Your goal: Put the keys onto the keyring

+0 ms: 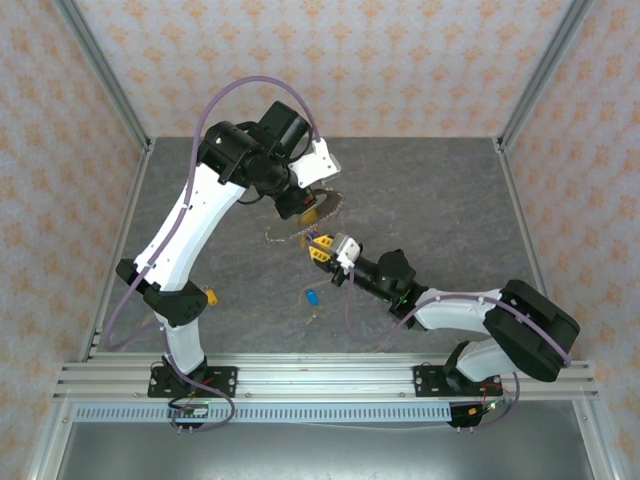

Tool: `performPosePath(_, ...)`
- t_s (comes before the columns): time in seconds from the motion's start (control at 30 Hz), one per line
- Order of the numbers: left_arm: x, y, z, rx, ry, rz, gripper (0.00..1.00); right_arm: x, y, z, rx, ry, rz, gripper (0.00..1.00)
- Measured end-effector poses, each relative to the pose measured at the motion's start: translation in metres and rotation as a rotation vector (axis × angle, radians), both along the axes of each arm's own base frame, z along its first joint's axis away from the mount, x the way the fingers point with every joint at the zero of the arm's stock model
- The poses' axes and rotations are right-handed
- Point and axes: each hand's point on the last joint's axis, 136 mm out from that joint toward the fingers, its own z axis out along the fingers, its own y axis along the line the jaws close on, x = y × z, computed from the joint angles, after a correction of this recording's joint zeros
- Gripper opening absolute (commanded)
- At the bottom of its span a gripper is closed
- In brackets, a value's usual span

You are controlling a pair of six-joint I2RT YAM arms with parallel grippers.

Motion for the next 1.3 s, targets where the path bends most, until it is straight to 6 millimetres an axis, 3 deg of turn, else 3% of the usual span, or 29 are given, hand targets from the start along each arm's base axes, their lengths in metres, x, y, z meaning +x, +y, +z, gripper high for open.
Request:
performPosePath(0.4, -0.001, 0.000, 0.001, 0.002, -0.006, -0.017, 0.00, -0.002, 0.021, 0.009, -0.001, -0.039, 0.046, 0.18)
performPosePath(0.67, -0.001, -0.001, 0.001, 0.001, -0.006, -0.022, 0.00, -0.003, 0.035, -0.015, -0.039, -0.006, 0.064, 0.17)
performPosePath(0.83, -0.001, -0.001, 0.001, 0.000, -0.006, -0.025, 0.00, 0.011, 0.032, -0.024, -0.029, 0.012, -0.011, 0.18)
performPosePath(1.3, -0.003, 0.000, 0.003, -0.005, -0.009, -0.026, 0.00, 0.031, 0.021, -0.012, 0.057, 0.006, -0.140, 0.18)
